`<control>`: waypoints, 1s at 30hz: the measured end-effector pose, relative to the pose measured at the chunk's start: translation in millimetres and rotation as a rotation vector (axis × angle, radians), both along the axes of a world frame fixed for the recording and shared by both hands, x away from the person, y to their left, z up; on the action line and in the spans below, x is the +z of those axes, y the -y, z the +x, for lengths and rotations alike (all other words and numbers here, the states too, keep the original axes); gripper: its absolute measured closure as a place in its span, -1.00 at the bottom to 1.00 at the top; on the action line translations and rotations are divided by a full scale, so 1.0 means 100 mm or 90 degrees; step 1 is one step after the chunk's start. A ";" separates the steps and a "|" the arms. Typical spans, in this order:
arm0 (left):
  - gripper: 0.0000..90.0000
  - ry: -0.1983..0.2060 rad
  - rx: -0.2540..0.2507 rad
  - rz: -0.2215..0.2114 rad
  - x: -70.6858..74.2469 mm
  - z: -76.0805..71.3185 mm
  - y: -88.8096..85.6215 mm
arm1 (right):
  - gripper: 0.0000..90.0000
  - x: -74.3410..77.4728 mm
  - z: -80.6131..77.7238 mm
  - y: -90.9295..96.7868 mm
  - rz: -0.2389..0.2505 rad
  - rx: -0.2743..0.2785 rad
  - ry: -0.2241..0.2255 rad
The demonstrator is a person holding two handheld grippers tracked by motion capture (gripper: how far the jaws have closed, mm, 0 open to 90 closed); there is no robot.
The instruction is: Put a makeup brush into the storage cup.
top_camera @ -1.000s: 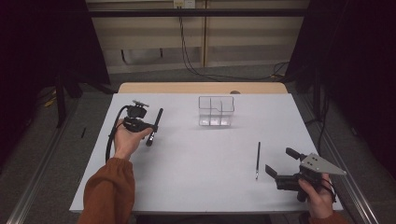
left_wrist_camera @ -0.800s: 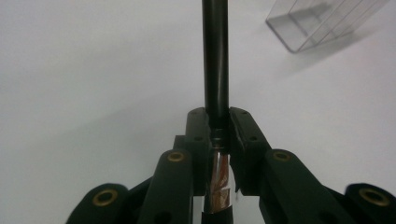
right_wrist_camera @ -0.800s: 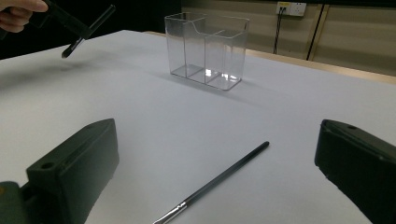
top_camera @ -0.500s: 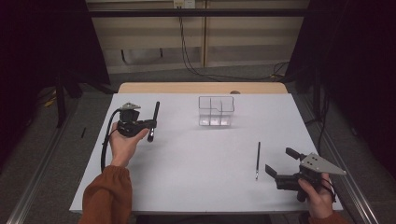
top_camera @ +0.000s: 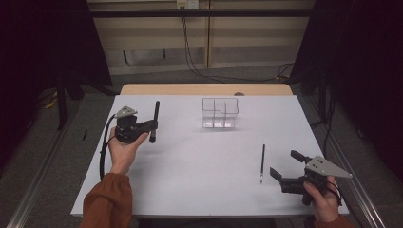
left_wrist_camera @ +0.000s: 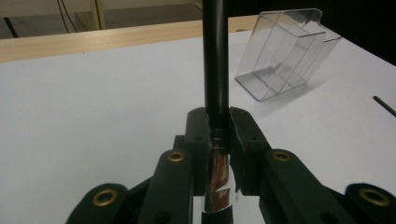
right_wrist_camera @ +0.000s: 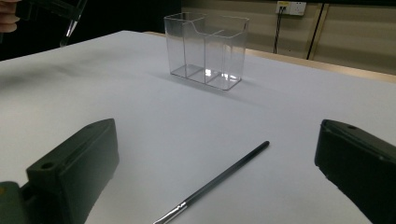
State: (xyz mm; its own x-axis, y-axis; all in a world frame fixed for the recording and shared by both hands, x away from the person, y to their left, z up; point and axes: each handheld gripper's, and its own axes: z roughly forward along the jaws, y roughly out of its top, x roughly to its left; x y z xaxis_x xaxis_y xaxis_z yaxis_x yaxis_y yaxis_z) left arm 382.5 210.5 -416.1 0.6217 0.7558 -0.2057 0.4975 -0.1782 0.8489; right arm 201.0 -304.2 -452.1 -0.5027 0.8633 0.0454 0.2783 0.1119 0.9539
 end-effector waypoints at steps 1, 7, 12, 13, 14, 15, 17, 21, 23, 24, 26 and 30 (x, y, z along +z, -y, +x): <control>0.75 0.003 -0.004 -0.009 0.01 -0.01 -0.01 | -1.00 0.00 0.00 0.00 0.000 -0.001 0.001; 0.75 0.008 -0.039 -0.029 0.02 -0.04 0.03 | -1.00 0.00 0.00 0.00 0.001 0.000 0.001; 0.75 0.019 -0.065 -0.030 0.05 -0.09 0.11 | -1.00 0.00 0.00 0.00 0.001 0.000 0.000; 0.75 0.021 -0.074 -0.032 0.05 -0.10 0.13 | -1.00 0.00 0.00 0.01 0.001 0.000 0.001; 0.75 0.021 -0.079 -0.031 0.06 -0.11 0.14 | -1.00 0.00 0.00 0.00 0.001 0.000 0.001; 0.75 0.026 -0.085 -0.032 0.06 -0.12 0.15 | -1.00 0.00 0.00 0.00 0.001 -0.001 0.000; 0.75 0.025 -0.088 -0.028 0.07 -0.13 0.18 | -1.00 0.00 0.00 0.00 0.001 0.000 0.001; 0.75 0.023 -0.097 -0.035 0.07 -0.14 0.21 | -1.00 0.00 0.00 0.00 0.001 0.000 0.000; 0.75 0.021 -0.102 -0.035 0.07 -0.14 0.23 | -1.00 0.00 0.00 0.01 0.000 0.000 0.000; 0.75 0.021 -0.105 -0.035 0.07 -0.15 0.25 | -1.00 0.00 0.00 0.01 0.000 -0.001 0.000; 0.75 0.024 -0.113 -0.033 0.07 -0.16 0.28 | -1.00 0.00 0.00 0.01 0.000 0.001 0.000; 0.75 0.035 -0.132 -0.028 0.10 -0.19 0.35 | -1.00 0.00 0.00 0.00 0.000 0.000 0.000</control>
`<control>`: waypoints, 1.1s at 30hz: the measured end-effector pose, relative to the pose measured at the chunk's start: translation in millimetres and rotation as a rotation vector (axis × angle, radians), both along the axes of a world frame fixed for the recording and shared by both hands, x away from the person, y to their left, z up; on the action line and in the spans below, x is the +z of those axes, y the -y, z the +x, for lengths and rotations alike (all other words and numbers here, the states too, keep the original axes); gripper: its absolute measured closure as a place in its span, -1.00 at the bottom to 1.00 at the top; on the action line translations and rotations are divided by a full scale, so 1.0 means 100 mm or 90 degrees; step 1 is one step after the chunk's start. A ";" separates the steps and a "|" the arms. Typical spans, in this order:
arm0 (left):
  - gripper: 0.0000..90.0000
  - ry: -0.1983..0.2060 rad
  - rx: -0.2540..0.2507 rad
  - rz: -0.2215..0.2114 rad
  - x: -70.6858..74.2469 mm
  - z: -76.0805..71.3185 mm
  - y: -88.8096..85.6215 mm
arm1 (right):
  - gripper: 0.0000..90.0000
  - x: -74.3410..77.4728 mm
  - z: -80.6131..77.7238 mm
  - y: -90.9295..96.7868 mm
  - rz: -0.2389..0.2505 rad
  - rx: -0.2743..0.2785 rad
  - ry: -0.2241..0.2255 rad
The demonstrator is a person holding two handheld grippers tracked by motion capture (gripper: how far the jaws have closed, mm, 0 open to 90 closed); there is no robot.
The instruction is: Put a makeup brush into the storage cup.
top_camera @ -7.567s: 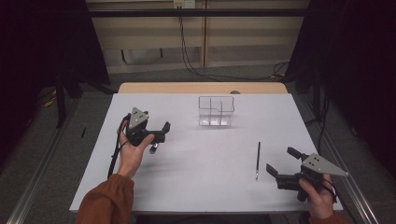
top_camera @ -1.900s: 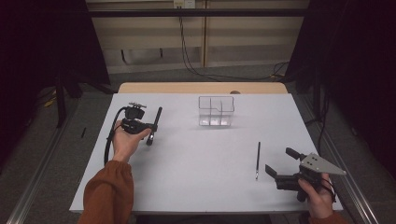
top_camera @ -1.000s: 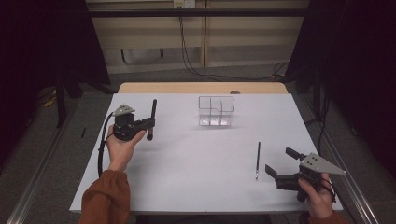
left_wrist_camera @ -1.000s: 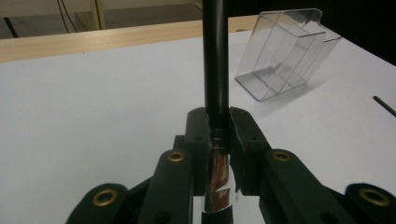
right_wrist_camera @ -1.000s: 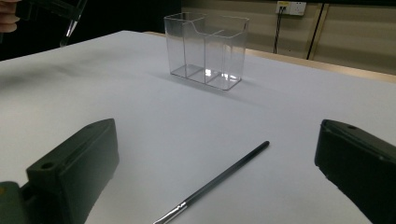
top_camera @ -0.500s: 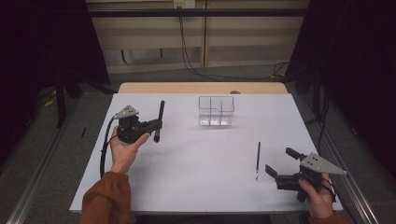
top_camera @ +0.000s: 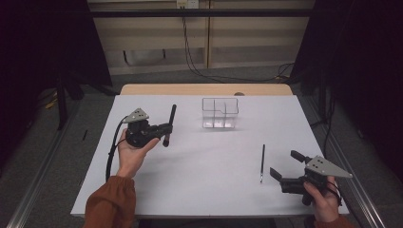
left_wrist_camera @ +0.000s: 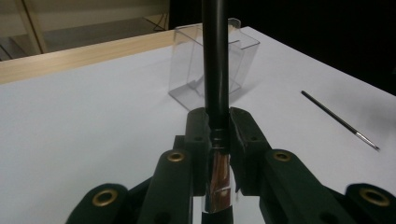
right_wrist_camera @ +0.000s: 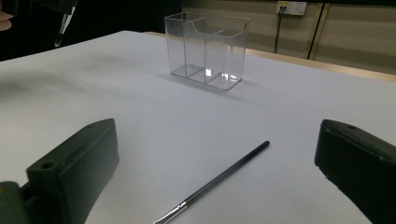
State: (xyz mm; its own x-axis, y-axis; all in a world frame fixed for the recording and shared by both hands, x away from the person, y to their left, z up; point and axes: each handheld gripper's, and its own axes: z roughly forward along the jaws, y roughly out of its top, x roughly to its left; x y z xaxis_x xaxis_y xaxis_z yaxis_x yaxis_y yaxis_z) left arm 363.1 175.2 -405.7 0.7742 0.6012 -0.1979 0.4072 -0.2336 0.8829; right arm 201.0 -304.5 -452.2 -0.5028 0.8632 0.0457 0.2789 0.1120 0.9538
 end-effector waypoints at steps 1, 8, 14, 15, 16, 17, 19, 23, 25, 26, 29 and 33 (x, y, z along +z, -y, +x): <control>0.75 0.002 -0.006 -0.002 0.01 -0.01 0.03 | -1.00 0.00 0.00 0.00 -0.001 0.000 0.000; 0.75 -0.003 -0.043 0.000 0.04 -0.05 0.14 | -1.00 0.00 0.00 0.00 0.000 0.001 0.001; 0.75 -0.003 -0.067 -0.010 0.08 -0.08 0.21 | -1.00 0.00 0.00 0.00 -0.001 0.002 0.000; 0.75 -0.002 -0.070 -0.009 0.08 -0.09 0.23 | -1.00 0.00 0.00 0.00 -0.001 0.002 0.000; 0.75 -0.003 -0.078 -0.006 0.08 -0.09 0.24 | -1.00 0.00 0.00 0.00 -0.001 0.002 0.000; 0.75 -0.004 -0.079 -0.007 0.08 -0.10 0.25 | -1.00 0.00 0.00 -0.01 -0.001 0.002 0.000; 0.75 -0.004 -0.085 -0.005 0.08 -0.11 0.29 | -1.00 0.00 0.00 0.00 -0.002 0.003 0.001; 0.75 -0.006 -0.097 -0.005 0.09 -0.13 0.35 | -1.00 0.00 0.00 -0.01 -0.003 0.003 0.000; 0.75 -0.009 -0.109 -0.006 0.09 -0.15 0.39 | -1.00 0.00 0.00 -0.01 -0.002 0.004 0.000; 0.75 -0.008 -0.113 -0.005 0.09 -0.16 0.41 | -1.00 0.00 0.00 -0.01 -0.003 0.004 0.000; 0.75 -0.014 -0.119 -0.004 0.10 -0.18 0.45 | -1.00 0.00 0.00 -0.02 -0.003 0.005 0.000; 0.75 -0.022 -0.126 -0.010 0.10 -0.19 0.50 | -1.00 0.00 0.00 -0.01 -0.001 0.005 -0.001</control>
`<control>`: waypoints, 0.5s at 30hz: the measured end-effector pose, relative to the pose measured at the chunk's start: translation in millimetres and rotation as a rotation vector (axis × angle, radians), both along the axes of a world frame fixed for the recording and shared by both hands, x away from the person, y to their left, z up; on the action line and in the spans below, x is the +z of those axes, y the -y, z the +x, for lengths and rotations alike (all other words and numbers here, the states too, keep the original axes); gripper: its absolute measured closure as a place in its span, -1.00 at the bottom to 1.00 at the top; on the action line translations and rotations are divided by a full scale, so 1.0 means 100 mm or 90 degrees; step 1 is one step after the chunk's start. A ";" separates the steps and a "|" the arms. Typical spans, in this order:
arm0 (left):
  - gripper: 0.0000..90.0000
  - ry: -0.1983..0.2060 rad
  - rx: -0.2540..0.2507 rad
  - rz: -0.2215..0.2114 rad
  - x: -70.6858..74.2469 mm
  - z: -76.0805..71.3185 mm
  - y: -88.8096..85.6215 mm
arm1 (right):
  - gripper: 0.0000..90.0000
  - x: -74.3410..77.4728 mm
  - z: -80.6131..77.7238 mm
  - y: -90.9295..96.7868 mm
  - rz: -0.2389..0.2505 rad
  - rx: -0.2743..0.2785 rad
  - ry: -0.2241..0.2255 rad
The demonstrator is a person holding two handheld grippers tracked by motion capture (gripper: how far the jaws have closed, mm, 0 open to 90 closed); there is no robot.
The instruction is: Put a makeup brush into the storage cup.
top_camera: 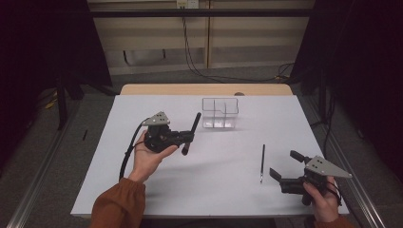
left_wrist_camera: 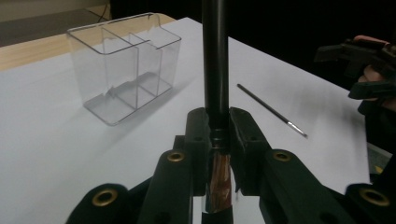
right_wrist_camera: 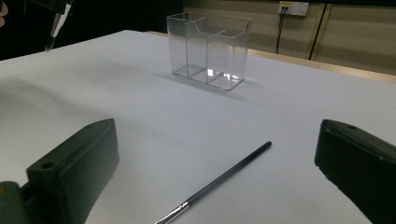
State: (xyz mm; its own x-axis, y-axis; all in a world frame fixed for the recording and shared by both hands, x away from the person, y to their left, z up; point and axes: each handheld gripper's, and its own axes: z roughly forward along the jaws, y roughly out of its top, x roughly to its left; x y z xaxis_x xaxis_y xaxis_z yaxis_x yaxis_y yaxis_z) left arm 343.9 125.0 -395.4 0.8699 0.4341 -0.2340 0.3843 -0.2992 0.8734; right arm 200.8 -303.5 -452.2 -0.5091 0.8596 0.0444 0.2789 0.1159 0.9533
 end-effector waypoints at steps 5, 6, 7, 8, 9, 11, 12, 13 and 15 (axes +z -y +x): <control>0.75 -0.007 -0.023 0.007 -0.01 -0.04 0.09 | -1.00 0.00 0.00 -0.01 -0.003 0.005 0.000; 0.75 -0.011 -0.027 0.006 -0.01 -0.04 0.11 | -1.00 0.00 0.00 -0.01 -0.002 0.004 0.000; 0.75 -0.013 -0.033 0.007 -0.01 -0.05 0.12 | -1.00 0.00 0.00 -0.01 -0.002 0.005 0.000; 0.75 -0.014 -0.037 0.009 -0.01 -0.05 0.13 | -1.00 0.00 0.00 -0.01 -0.002 0.005 0.000; 0.75 -0.015 -0.037 0.016 0.00 -0.05 0.14 | -1.00 0.00 0.00 -0.01 -0.002 0.006 0.000; 0.75 -0.016 -0.046 0.017 0.04 -0.06 0.13 | -1.00 0.00 0.00 -0.01 -0.001 0.005 0.000; 0.75 -0.015 -0.047 0.015 0.06 -0.07 0.12 | -1.00 0.00 0.00 -0.01 -0.001 0.007 0.000; 0.75 -0.015 -0.052 0.016 0.08 -0.08 0.12 | -1.00 0.00 0.00 -0.01 -0.001 0.007 0.000; 0.75 -0.012 -0.059 0.028 0.11 -0.09 0.11 | -1.00 0.00 0.00 -0.01 -0.002 0.007 0.000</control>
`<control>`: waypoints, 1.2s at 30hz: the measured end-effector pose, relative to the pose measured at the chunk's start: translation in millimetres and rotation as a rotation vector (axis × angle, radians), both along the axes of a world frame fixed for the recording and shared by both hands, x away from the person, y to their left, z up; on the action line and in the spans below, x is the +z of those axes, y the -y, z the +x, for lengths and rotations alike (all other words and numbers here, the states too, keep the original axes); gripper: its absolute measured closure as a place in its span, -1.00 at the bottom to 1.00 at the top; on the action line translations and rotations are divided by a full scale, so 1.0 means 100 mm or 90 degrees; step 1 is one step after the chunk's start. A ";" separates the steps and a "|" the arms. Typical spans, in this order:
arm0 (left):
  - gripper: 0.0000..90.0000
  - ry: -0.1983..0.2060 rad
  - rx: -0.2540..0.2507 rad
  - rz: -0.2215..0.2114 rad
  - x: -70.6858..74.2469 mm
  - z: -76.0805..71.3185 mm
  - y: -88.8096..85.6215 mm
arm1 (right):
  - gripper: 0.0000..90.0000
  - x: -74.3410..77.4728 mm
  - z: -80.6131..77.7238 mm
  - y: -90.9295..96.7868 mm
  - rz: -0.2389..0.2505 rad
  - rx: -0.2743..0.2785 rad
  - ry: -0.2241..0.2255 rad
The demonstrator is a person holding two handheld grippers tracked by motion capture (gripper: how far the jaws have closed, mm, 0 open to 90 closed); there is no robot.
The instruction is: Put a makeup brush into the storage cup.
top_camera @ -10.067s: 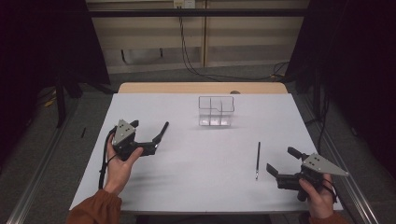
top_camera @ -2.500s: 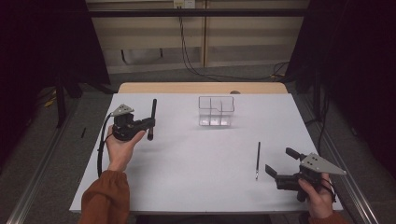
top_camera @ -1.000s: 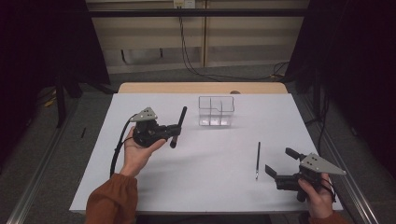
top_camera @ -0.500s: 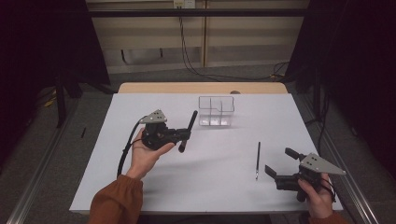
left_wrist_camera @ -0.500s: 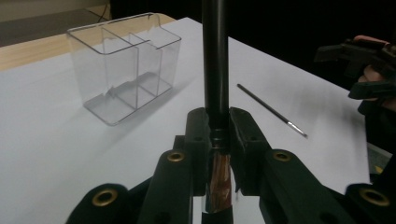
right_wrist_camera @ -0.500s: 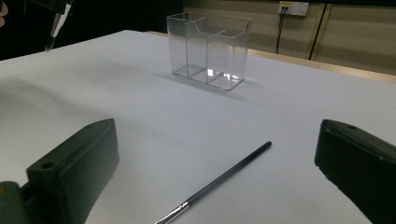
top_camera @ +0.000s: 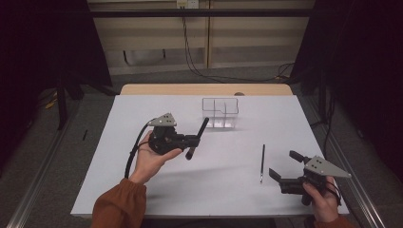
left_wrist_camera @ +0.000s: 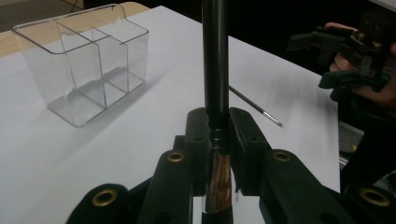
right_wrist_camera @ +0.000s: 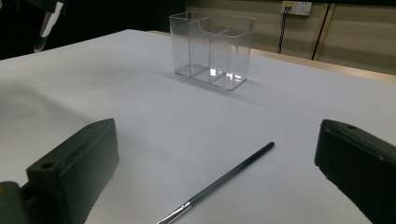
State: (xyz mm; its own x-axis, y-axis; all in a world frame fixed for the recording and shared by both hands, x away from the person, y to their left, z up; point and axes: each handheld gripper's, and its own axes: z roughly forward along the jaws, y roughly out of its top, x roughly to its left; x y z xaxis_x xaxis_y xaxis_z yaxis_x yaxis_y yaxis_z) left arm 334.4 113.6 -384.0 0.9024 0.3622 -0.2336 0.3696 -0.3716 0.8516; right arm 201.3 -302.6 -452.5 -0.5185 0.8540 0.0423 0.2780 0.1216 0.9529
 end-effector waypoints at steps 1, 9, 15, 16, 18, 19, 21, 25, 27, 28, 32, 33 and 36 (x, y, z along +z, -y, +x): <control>0.75 -0.007 -0.009 0.006 0.02 -0.01 0.00 | -1.00 0.00 0.00 0.00 0.001 0.000 -0.001; 0.75 -0.012 -0.049 0.069 0.19 -0.05 0.02 | -1.00 0.00 0.00 -0.01 -0.001 0.002 -0.002; 0.75 -0.044 -0.055 0.123 0.17 -0.06 0.11 | -1.00 0.00 0.01 -0.02 -0.005 0.005 -0.002; 0.75 -0.047 -0.061 0.134 0.15 -0.06 0.15 | -1.00 0.00 0.01 -0.02 -0.005 0.005 -0.002; 0.75 -0.048 -0.071 0.159 0.13 -0.07 0.21 | -1.00 0.00 0.01 -0.01 -0.004 0.005 -0.004; 0.75 -0.049 -0.081 0.182 0.12 -0.07 0.26 | -1.00 0.00 0.01 -0.01 -0.005 0.005 -0.004; 0.75 -0.051 -0.099 0.205 0.12 -0.10 0.32 | -1.00 0.00 0.01 -0.02 -0.005 0.007 -0.005; 0.75 -0.058 -0.119 0.265 0.15 -0.16 0.42 | -1.00 0.00 0.01 -0.03 -0.007 0.010 -0.005; 0.75 -0.058 -0.122 0.290 0.17 -0.18 0.45 | -1.00 0.00 0.01 -0.03 -0.008 0.013 -0.004; 0.75 -0.058 -0.126 0.300 0.18 -0.18 0.46 | -1.00 0.00 0.01 -0.04 -0.009 0.015 -0.004; 0.75 -0.062 -0.151 0.332 0.11 -0.16 0.46 | -1.00 0.00 0.01 -0.04 -0.010 0.016 -0.005; 0.75 -0.071 -0.148 0.334 0.06 -0.15 0.45 | -1.00 0.00 0.01 -0.03 -0.009 0.016 -0.005; 0.75 -0.086 -0.150 0.342 -0.04 -0.15 0.44 | -1.00 0.00 0.01 -0.03 -0.010 0.017 -0.006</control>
